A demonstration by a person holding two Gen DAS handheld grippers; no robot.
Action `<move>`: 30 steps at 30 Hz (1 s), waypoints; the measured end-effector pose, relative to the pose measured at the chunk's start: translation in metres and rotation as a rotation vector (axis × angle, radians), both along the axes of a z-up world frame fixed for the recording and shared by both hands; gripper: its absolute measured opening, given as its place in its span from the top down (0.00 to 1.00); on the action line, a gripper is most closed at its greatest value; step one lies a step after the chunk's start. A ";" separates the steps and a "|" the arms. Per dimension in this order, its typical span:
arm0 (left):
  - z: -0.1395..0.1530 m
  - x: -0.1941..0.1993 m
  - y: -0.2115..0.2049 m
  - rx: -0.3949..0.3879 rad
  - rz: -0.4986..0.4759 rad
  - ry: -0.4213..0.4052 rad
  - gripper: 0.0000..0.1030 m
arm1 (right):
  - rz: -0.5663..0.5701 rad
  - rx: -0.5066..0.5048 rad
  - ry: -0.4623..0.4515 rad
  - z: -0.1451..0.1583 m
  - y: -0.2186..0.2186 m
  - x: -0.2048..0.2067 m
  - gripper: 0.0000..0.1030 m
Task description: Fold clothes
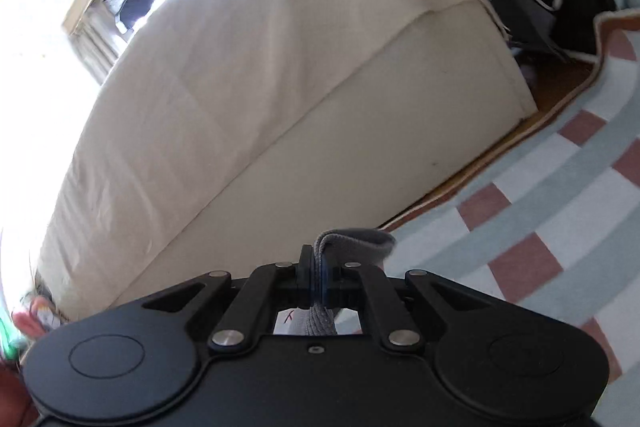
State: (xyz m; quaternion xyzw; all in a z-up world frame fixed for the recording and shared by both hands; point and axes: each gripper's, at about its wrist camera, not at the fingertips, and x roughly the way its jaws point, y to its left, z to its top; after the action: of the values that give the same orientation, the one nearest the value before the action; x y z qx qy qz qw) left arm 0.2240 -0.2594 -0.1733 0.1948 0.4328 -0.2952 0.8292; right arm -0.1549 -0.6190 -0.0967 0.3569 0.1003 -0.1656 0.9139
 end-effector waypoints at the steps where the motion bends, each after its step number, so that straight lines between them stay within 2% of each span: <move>1: -0.005 0.009 -0.002 -0.030 0.025 0.055 0.50 | 0.003 -0.020 0.024 0.000 0.002 0.004 0.95; 4: -0.021 0.029 -0.012 -0.051 0.113 0.144 0.47 | 0.021 -0.015 0.084 -0.005 0.002 0.005 0.95; 6: -0.033 0.039 -0.016 -0.060 0.163 0.184 0.38 | 0.032 0.003 0.120 -0.009 0.002 0.004 0.95; 9: -0.056 0.048 -0.024 -0.037 0.179 0.249 0.27 | 0.043 -0.016 0.165 -0.014 0.004 0.004 0.95; 11: -0.070 0.046 -0.026 -0.014 0.180 0.286 0.27 | 0.049 -0.020 0.181 -0.016 0.007 0.002 0.95; 12: -0.074 0.045 -0.025 -0.023 0.184 0.300 0.29 | 0.050 -0.014 0.186 -0.018 0.006 0.003 0.95; 14: -0.077 0.042 -0.025 -0.014 0.169 0.316 0.44 | 0.052 0.000 0.191 -0.023 0.003 0.004 0.95; 15: -0.073 0.038 -0.026 -0.007 0.138 0.295 0.69 | 0.051 0.006 0.200 -0.024 0.003 0.004 0.95; 16: -0.067 0.031 -0.028 0.005 0.100 0.266 0.84 | 0.048 0.012 0.215 -0.025 0.003 0.005 0.95; 18: -0.054 0.014 -0.031 0.021 0.058 0.198 0.87 | 0.028 0.011 0.275 -0.027 0.002 0.009 0.95; 20: -0.035 -0.006 -0.029 -0.001 0.024 0.110 0.88 | 0.007 -0.039 0.336 -0.030 0.005 0.011 0.95; 22: -0.015 -0.024 -0.020 -0.060 0.012 0.050 0.89 | -0.003 -0.089 0.342 -0.027 0.007 0.009 0.95; 24: 0.013 -0.047 -0.004 -0.162 -0.002 -0.001 0.89 | -0.034 -0.117 0.300 -0.017 0.008 0.002 0.95; 27: 0.042 -0.079 0.022 -0.283 -0.031 -0.002 0.89 | -0.103 -0.140 0.250 -0.002 0.007 -0.011 0.95; 28: 0.045 -0.089 0.029 -0.293 -0.040 0.003 0.89 | -0.122 -0.144 0.257 0.002 0.005 -0.014 0.95; 30: 0.039 -0.105 0.034 -0.263 -0.063 0.000 0.89 | -0.132 -0.139 0.276 0.003 0.002 -0.018 0.95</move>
State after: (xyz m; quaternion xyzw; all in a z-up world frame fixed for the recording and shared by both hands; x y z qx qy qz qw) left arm 0.1195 -0.2249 -0.1341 0.0978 0.3841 -0.3753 0.8379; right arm -0.1728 -0.6166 -0.0933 0.2727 0.1894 -0.2794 0.9009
